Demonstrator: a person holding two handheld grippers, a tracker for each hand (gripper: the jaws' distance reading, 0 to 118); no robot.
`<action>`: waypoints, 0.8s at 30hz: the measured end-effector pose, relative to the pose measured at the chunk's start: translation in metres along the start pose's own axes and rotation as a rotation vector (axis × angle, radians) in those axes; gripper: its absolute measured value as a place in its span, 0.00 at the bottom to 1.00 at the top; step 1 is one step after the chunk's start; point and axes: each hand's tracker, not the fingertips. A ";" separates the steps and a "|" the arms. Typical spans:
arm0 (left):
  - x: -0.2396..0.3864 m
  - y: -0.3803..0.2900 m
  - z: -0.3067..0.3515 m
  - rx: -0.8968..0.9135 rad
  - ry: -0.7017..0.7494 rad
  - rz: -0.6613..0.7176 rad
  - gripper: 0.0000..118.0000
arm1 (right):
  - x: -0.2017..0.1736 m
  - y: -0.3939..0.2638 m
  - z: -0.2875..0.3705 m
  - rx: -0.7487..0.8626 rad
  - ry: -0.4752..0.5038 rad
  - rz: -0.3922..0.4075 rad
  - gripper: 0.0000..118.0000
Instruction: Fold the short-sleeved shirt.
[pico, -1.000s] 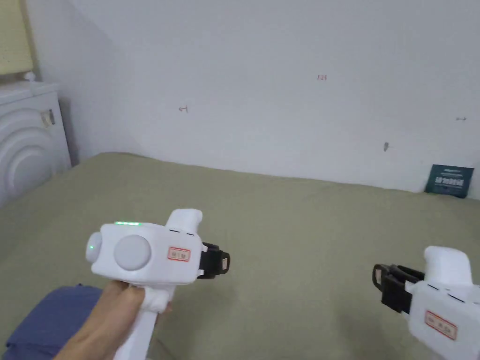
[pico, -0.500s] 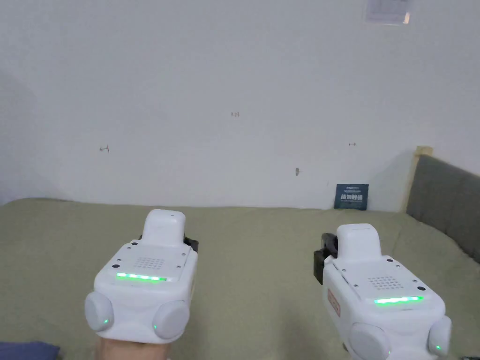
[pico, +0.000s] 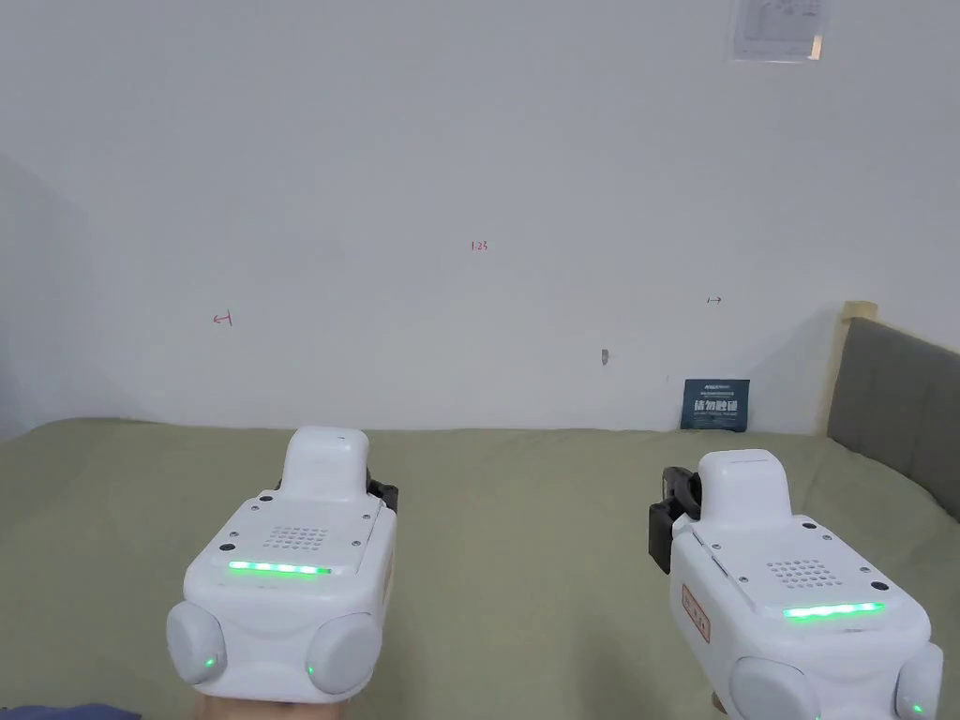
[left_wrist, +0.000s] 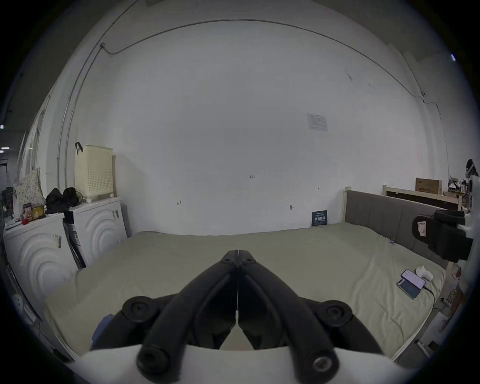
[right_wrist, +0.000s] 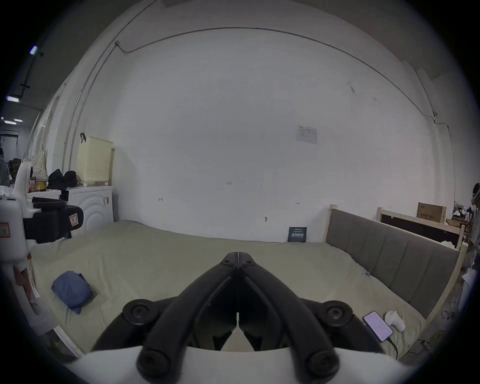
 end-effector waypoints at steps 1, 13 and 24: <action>0.000 0.000 0.000 0.002 0.001 -0.002 0.00 | 0.000 0.000 0.000 -0.003 -0.003 0.006 0.00; -0.012 -0.003 -0.006 -0.027 0.035 -0.017 1.00 | 0.001 0.001 -0.002 0.014 -0.002 0.020 0.95; -0.004 0.009 0.006 0.007 0.008 0.009 1.00 | 0.002 0.002 -0.001 0.016 0.000 0.012 0.95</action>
